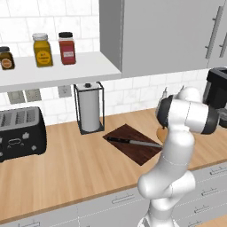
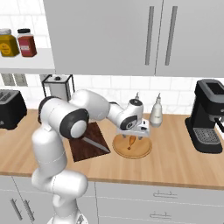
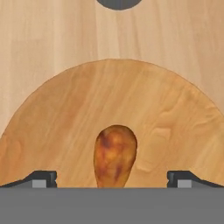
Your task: Pick up the knife from the drawer and place it on the cutting board. Then place the meat from the plate to the cutting board.
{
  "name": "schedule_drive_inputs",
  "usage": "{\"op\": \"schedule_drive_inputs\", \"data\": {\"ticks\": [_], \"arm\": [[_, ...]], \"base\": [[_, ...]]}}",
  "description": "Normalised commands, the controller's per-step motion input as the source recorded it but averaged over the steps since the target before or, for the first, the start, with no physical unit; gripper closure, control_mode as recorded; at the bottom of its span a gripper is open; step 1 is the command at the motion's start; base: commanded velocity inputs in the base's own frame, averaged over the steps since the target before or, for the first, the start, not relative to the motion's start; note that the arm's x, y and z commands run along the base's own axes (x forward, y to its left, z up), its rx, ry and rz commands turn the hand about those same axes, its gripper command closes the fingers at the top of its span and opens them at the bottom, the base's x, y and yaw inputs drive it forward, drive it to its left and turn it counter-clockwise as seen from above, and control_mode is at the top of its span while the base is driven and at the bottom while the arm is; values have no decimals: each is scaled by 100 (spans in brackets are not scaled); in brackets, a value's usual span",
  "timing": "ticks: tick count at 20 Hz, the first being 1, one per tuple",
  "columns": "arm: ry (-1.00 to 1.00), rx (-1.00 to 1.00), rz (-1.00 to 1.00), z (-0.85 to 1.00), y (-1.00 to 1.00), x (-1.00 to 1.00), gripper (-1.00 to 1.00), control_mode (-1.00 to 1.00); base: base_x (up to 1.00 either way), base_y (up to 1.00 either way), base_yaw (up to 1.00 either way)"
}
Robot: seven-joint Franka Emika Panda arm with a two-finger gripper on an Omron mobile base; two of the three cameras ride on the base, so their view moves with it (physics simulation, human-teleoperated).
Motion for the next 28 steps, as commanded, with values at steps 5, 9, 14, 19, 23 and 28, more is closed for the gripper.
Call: {"op": "schedule_drive_inputs", "data": {"ticks": [5, 9, 14, 19, 23, 28], "arm": [[0, 1, 0, -30, 0, 7, -100, -100], [0, 1, 0, -30, 0, 2, -100, -100], [2, 0, 0, -20, 0, -2, 100, -100], [-1, 1, 0, 0, 14, -27, 100, -100], [-9, 0, 0, 17, 33, -51, 100, -100], [-5, 0, 1, 51, 77, -23, 100, -100]], "base": [[0, 0, 0], [0, 0, 0], [0, 0, 0], [0, 0, 0], [0, 0, 0], [0, 0, 0]]}}
